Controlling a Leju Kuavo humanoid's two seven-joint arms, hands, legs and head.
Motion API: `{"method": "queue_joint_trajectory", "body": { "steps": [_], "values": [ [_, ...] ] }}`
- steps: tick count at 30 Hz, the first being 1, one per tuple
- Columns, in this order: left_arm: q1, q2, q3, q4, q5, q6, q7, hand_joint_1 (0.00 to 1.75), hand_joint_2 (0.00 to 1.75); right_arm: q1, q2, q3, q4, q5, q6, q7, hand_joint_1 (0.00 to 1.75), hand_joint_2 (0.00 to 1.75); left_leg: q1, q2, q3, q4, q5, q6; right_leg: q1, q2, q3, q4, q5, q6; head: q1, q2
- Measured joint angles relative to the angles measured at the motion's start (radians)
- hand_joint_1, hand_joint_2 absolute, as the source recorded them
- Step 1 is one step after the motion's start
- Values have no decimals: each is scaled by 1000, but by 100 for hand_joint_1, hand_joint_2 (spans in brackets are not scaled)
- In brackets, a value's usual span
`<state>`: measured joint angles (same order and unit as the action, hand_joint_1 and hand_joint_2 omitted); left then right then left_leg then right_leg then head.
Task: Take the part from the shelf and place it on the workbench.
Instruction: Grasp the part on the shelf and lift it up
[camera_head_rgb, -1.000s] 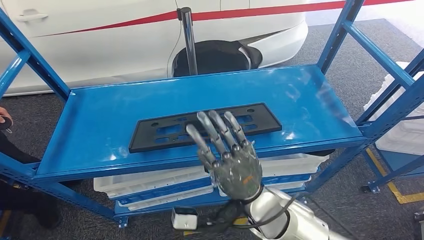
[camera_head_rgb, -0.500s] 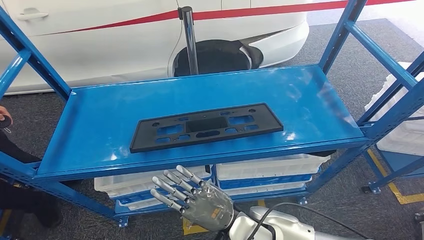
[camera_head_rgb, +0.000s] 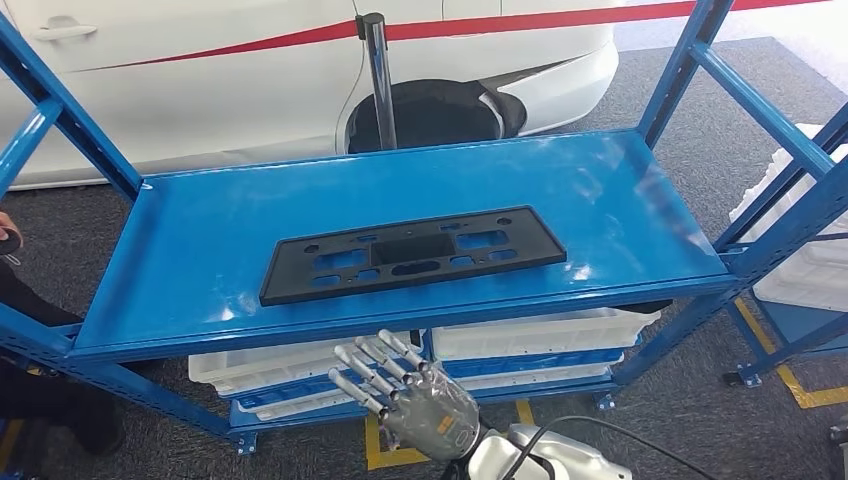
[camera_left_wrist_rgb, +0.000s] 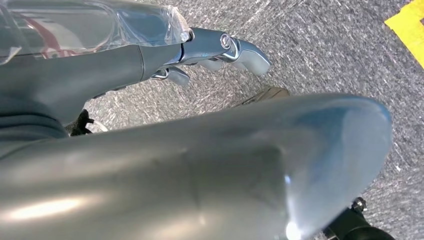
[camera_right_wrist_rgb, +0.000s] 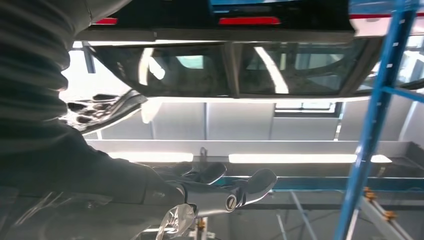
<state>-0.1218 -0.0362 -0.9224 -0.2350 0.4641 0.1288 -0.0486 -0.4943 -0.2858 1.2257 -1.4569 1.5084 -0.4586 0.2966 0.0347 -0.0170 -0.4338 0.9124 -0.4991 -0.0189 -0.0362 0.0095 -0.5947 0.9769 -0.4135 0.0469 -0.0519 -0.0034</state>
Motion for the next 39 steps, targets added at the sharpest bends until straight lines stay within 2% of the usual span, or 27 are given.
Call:
{"method": "queue_joint_trajectory", "body": {
  "steps": [9, 22, 28, 30, 32, 33, 34, 36, 37, 38, 39],
  "values": [
    [1, 0, 0, 0, 8, 6, -5, 0, 0, 34, -21, -122, 0, 0, -5, 13, 0, 175, 0, 0, 0, 0, 0, 0, 0, 0, 0, 0, 0, 0, 0, 0],
    [0, 0, 0, 0, 8, 1, -15, 0, 0, 55, -23, -194, 0, 0, -16, 1, 0, 175, 0, 0, -1, 3, -1, 1, -1, 0, 0, 0, 1, 1, 0, 0],
    [0, 2, 0, 0, 7, -3, -17, 0, 0, 68, -22, -212, 0, 0, -25, -17, 0, 175, -2, 0, -11, 22, -7, 15, -5, 0, -2, -2, 7, 10, 0, 0],
    [-1, 3, 0, 0, 7, -3, -17, 0, 0, 69, -21, -218, 0, 0, -25, -19, 0, 175, -4, 0, -16, 24, -3, 24, -6, 0, 1, -9, 13, 20, 0, 0],
    [-2, 3, 0, 0, 7, -3, -18, 0, 0, 70, -21, -224, -1, 0, -27, -19, 0, 175, -1, 1, -11, 5, 14, 38, -4, -1, 2, -17, 15, 31, 0, 0],
    [-3, 3, 0, 0, 7, -3, -18, 0, 0, 70, -20, -227, -1, 0, -28, -19, 0, 175, 2, 2, -7, -7, 23, 43, -3, -2, -5, -1, 4, 33, 1, 0],
    [-4, 3, 0, 0, 7, -3, -18, 0, 0, 71, -21, -229, -1, 0, -29, -19, 0, 175, 4, 3, -3, -16, 30, 47, -2, -3, -24, 39, -19, 34, 1, 0],
    [-4, 3, 0, 0, 7, -3, -18, 0, 0, 75, -21, -233, 0, 0, -31, -20, 0, 175, 3, 5, -2, -21, 31, 50, -2, -4, -88, 171, -75, 36, 2, 0],
    [-4, 3, 0, 0, 7, -3, -18, 0, 0, 79, -21, -234, 1, 0, -31, -20, 0, 175, 2, 5, 0, -20, 30, 51, -2, -4, -116, 225, -89, 37, 3, 0],
    [-4, 3, 0, 0, 6, -3, -18, 0, 0, 84, -21, -235, 2, 0, -32, -21, 0, 175, 2, 5, 2, -20, 28, 51, -2, -4, -128, 245, -83, 38, 3, 0],
    [-3, 3, 0, 0, 5, -4, -18, 0, 0, 87, -21, -236, 2, 0, -32, -22, 0, 175, 3, 3, 5, -20, 24, 48, -3, -4, -118, 221, -57, 38, 3, 0]
  ]
}}
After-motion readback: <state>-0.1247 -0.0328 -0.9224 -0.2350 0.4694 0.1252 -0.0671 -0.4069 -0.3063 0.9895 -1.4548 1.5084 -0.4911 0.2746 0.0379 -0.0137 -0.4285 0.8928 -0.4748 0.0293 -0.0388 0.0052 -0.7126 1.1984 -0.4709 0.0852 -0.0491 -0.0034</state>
